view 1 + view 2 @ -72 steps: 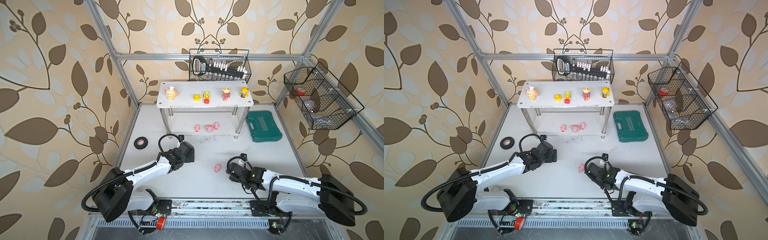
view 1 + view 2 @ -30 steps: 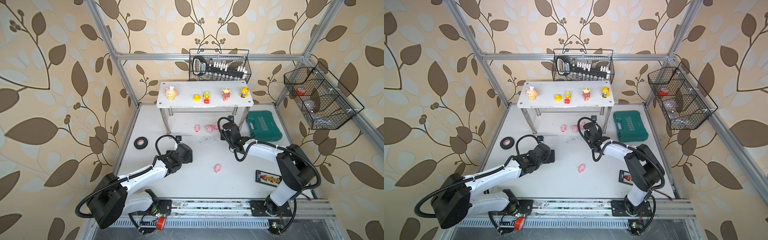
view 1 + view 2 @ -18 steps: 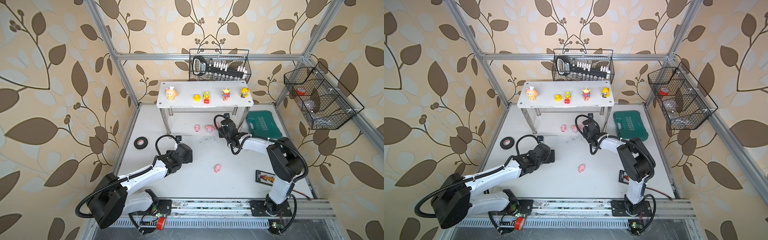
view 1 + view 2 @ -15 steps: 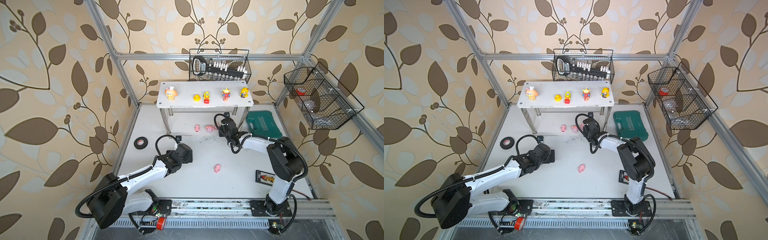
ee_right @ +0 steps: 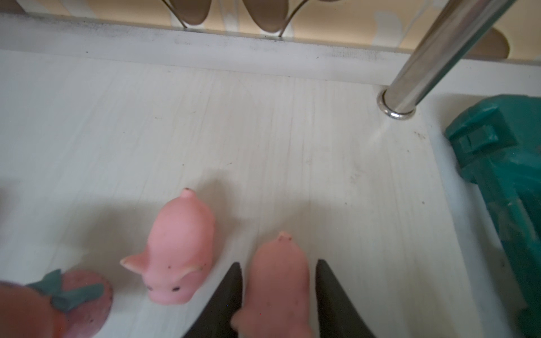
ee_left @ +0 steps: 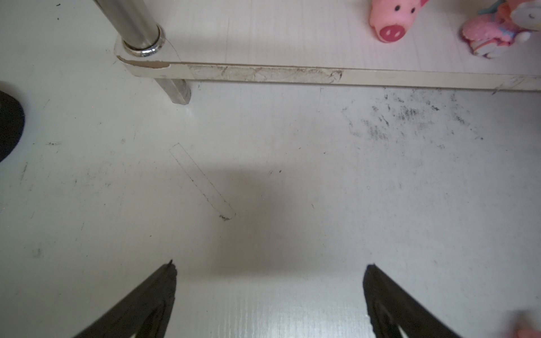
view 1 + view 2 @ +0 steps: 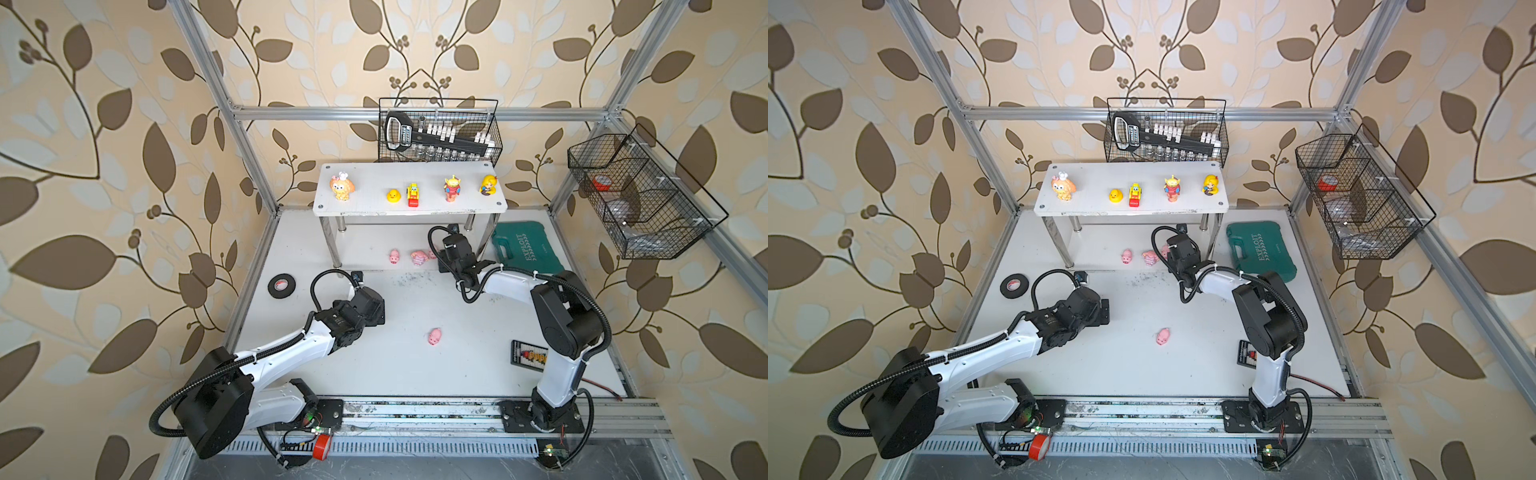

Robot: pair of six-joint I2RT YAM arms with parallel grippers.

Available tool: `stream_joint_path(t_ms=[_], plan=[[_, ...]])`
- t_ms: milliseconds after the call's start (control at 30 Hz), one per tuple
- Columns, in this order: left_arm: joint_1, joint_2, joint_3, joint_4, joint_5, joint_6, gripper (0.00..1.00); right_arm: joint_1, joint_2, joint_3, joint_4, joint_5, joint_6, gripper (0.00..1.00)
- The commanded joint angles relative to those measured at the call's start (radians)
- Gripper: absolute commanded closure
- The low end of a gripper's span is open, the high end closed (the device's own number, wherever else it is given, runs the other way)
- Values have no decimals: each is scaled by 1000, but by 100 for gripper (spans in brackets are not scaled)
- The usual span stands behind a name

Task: Organize plastic toys on shelves
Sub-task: Place the plastic toy on the shelf, then pick up the plastic toy at the center of the board.

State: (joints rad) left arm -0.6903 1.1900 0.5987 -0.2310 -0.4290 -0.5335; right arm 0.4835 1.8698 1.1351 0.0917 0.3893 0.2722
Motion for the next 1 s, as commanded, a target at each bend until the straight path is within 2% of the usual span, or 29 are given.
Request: stream_joint_path(t_ms=[0, 167, 433, 567, 633, 767, 967], plan=[[5, -30, -17, 22, -35, 8, 1, -4, 6, 37, -35, -7, 1, 47], [5, -40, -19, 22, -35, 9, 1, 2, -36, 35, -58, -12, 24, 37], [4, -55, -23, 21, -36, 7, 1, 68, -180, -47, -100, 32, 73, 35], [4, -59, -26, 20, -36, 6, 1, 160, -316, -153, -142, 75, 157, 34], [5, -62, -25, 11, -37, 3, 1, 226, -385, -214, -172, 117, 226, 34], [5, -68, -6, -79, -57, -66, 1, 381, -490, -344, -231, 191, 455, 34], [5, -93, 58, -259, -103, -161, 1, 593, -516, -462, -294, 286, 771, 33]])
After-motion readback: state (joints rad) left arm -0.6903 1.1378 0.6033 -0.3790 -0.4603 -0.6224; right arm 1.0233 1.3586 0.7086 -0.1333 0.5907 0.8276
